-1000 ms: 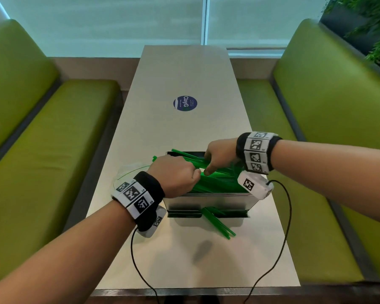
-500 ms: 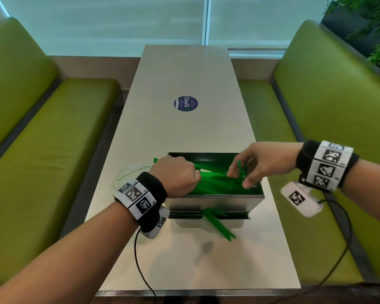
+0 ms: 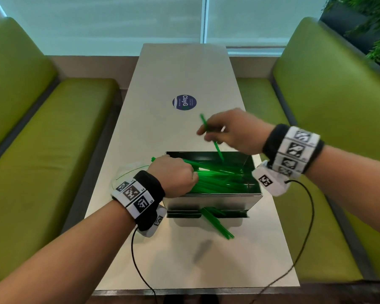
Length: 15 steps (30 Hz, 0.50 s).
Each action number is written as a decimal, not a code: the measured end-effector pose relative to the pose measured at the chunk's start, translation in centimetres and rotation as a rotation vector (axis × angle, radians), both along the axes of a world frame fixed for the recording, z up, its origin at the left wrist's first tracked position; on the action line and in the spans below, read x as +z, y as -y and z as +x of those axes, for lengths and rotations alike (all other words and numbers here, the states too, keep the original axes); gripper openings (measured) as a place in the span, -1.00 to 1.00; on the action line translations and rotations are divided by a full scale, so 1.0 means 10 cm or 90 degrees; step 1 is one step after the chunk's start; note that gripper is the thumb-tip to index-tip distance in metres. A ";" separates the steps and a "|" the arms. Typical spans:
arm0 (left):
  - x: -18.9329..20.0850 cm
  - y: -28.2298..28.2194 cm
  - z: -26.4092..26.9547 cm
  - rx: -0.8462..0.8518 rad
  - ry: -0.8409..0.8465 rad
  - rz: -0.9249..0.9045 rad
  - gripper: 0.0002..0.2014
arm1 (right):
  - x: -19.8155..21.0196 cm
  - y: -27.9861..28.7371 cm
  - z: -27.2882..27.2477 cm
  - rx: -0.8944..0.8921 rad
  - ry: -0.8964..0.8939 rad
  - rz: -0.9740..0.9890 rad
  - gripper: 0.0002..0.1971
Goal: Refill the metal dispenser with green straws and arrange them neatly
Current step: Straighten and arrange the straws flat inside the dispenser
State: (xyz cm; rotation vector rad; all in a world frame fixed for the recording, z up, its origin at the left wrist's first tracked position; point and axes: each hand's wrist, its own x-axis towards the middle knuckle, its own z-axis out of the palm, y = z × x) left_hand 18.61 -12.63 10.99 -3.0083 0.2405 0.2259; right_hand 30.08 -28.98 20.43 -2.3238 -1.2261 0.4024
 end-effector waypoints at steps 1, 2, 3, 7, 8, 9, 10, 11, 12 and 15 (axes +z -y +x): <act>-0.01 0.00 0.00 0.002 0.008 0.002 -0.48 | -0.12 -0.08 -0.01 0.025 0.027 -0.069 -0.77; -0.01 0.00 0.01 -0.001 0.012 0.005 -0.48 | -0.22 -0.16 -0.02 0.054 0.059 -0.142 -0.75; -0.01 -0.01 0.02 -0.010 0.015 0.008 -0.48 | -0.32 -0.24 -0.04 0.084 0.091 -0.222 -0.72; -0.01 -0.04 0.03 -0.067 0.009 0.035 -0.49 | -0.44 -0.36 -0.08 0.105 0.172 -0.336 -0.65; -0.02 -0.04 0.03 -0.070 0.008 0.038 -0.48 | -0.42 -0.33 -0.06 0.103 0.177 -0.328 -0.73; -0.03 -0.04 0.03 -0.064 0.008 0.034 -0.46 | -0.40 -0.29 -0.04 0.102 0.167 -0.333 -0.78; -0.03 -0.03 0.02 -0.051 0.008 0.023 -0.45 | -0.40 -0.21 -0.01 0.109 0.143 -0.349 -0.77; -0.04 -0.03 0.02 -0.038 0.007 0.014 -0.45 | -0.40 -0.14 0.00 0.125 0.110 -0.383 -0.75; -0.03 -0.03 0.02 -0.029 0.008 0.006 -0.46 | -0.43 -0.06 -0.01 0.146 0.087 -0.427 -0.73; -0.03 -0.02 0.00 -0.022 0.019 -0.005 -0.49 | -0.63 0.09 -0.04 0.183 0.117 -0.485 -0.69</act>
